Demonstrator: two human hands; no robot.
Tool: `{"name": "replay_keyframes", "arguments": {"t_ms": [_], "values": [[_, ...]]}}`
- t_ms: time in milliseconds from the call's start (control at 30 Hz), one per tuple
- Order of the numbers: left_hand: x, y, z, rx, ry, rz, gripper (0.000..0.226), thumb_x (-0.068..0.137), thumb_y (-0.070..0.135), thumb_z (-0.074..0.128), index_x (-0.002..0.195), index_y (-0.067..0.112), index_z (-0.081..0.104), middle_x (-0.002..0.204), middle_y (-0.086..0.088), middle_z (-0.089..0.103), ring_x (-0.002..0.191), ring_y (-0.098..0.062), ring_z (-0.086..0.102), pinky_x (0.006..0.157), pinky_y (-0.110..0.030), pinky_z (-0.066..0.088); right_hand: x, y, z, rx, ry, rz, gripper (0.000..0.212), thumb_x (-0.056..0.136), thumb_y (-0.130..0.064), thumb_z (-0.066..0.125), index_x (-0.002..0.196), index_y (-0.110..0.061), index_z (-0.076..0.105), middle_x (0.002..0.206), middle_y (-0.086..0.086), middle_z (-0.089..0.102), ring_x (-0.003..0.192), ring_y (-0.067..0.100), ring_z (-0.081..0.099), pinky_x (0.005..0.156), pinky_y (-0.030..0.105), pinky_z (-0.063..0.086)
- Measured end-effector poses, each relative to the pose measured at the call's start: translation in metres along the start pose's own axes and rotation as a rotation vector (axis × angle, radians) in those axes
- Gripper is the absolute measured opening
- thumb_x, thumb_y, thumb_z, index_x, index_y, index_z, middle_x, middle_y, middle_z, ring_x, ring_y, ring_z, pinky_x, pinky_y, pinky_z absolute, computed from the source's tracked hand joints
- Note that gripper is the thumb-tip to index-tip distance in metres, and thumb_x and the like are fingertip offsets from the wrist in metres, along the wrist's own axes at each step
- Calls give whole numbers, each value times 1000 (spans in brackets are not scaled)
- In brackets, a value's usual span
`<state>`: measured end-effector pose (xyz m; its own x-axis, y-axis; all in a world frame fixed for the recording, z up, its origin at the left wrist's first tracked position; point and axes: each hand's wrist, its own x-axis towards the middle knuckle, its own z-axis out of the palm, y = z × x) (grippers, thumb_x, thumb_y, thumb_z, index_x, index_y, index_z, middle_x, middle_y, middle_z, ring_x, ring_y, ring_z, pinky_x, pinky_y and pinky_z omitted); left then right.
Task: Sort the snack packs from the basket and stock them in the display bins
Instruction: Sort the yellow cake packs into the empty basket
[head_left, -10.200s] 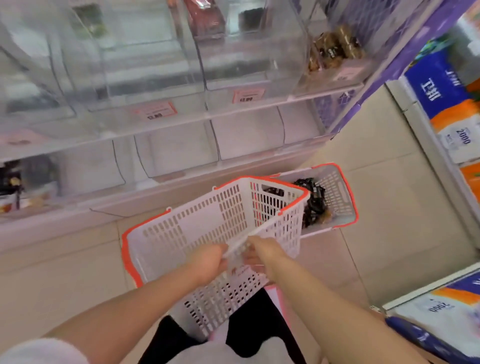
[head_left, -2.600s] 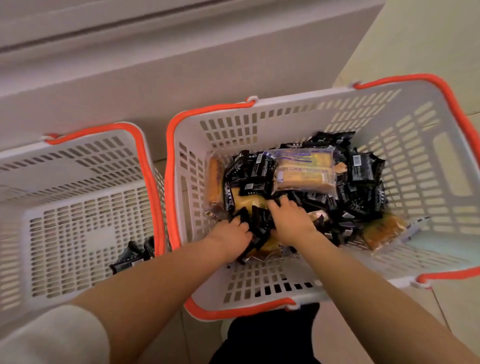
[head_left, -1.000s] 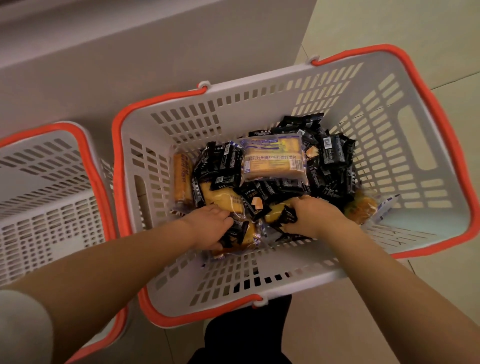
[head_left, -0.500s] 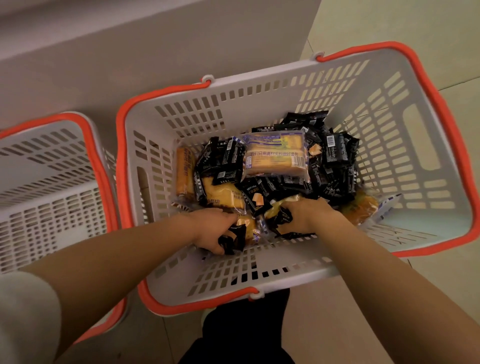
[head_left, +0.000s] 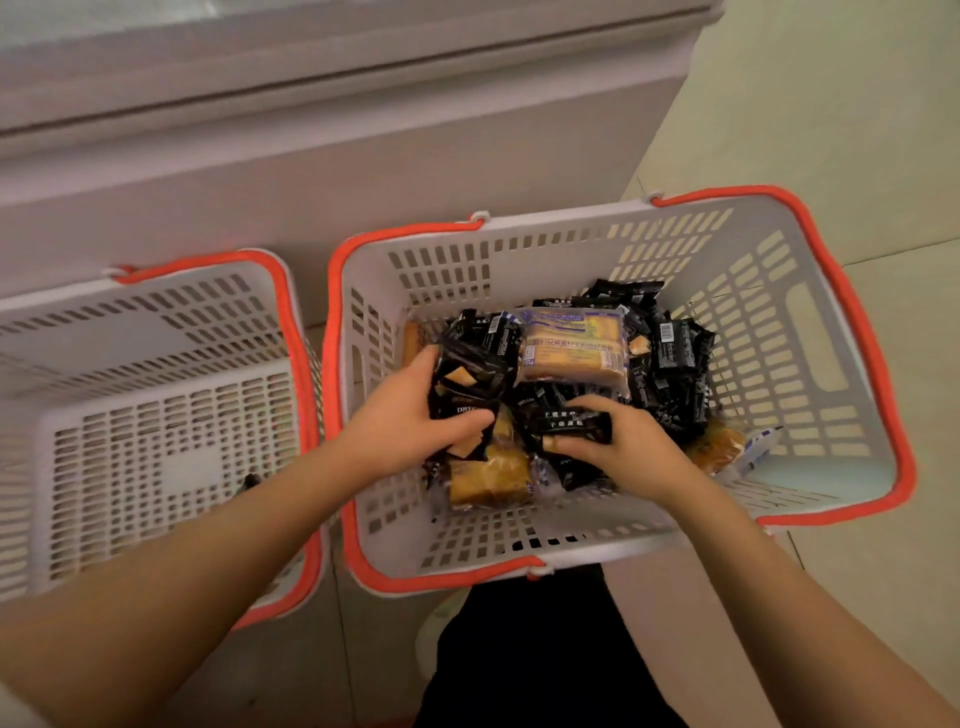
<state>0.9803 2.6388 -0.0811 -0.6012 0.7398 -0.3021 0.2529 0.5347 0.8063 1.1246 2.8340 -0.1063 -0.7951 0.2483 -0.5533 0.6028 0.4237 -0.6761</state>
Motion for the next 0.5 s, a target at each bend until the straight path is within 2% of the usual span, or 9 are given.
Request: {"name": "replay_keyframes", "arguments": {"t_ms": [67, 133, 200, 267, 300, 400, 500], "values": [[-19, 3, -19, -211, 118, -56, 49, 76, 39, 71, 118, 37, 46, 105, 30, 58, 98, 12, 56, 75, 0, 41, -8, -37, -10, 33, 18, -83, 35, 79, -38, 70, 110, -33, 55, 97, -22, 59, 85, -6, 59, 65, 5, 46], [-39, -1, -39, -482, 213, -140, 39, 72, 42, 69, 107, 40, 54, 101, 21, 67, 95, 4, 62, 78, -13, 47, -12, -83, -19, 32, 16, -171, 31, 79, -37, 70, 106, -33, 56, 97, -23, 59, 85, -6, 58, 71, 7, 48], [-57, -16, -59, -620, 328, -243, 37, 74, 40, 67, 108, 30, 57, 100, 10, 71, 94, -9, 66, 81, -27, 49, -10, -129, -19, -7, 9, -267, 29, 78, -36, 71, 104, -25, 61, 97, -16, 65, 86, -1, 61, 78, 17, 49], [-75, -36, -79, -620, 416, -371, 38, 80, 33, 67, 114, 21, 54, 101, 2, 69, 91, -15, 66, 82, -33, 50, -5, -172, -8, -56, -33, -343, 29, 79, -34, 71, 104, -20, 65, 97, -7, 68, 91, 7, 63, 83, 27, 48], [-84, -46, -87, -605, 443, -424, 34, 82, 31, 67, 112, 22, 55, 97, 4, 69, 87, -13, 66, 77, -31, 50, -1, -193, 3, -94, -79, -369, 27, 80, -33, 71, 102, -18, 65, 95, -5, 68, 90, 9, 63, 84, 29, 48], [-110, -76, -104, -532, 442, -552, 15, 85, 27, 64, 98, 23, 57, 80, 7, 66, 69, -8, 60, 56, -21, 42, 12, -241, 48, -297, -235, -428, 30, 81, -33, 70, 101, -13, 63, 93, 0, 67, 89, 16, 62, 81, 33, 47], [-136, -103, -110, -484, 412, -655, 10, 84, 19, 67, 87, 17, 58, 79, -3, 65, 67, -14, 61, 55, -25, 46, 26, -258, 108, -455, -302, -395, 39, 83, -35, 68, 111, -9, 59, 107, 7, 65, 97, 23, 60, 81, 34, 46]]}}
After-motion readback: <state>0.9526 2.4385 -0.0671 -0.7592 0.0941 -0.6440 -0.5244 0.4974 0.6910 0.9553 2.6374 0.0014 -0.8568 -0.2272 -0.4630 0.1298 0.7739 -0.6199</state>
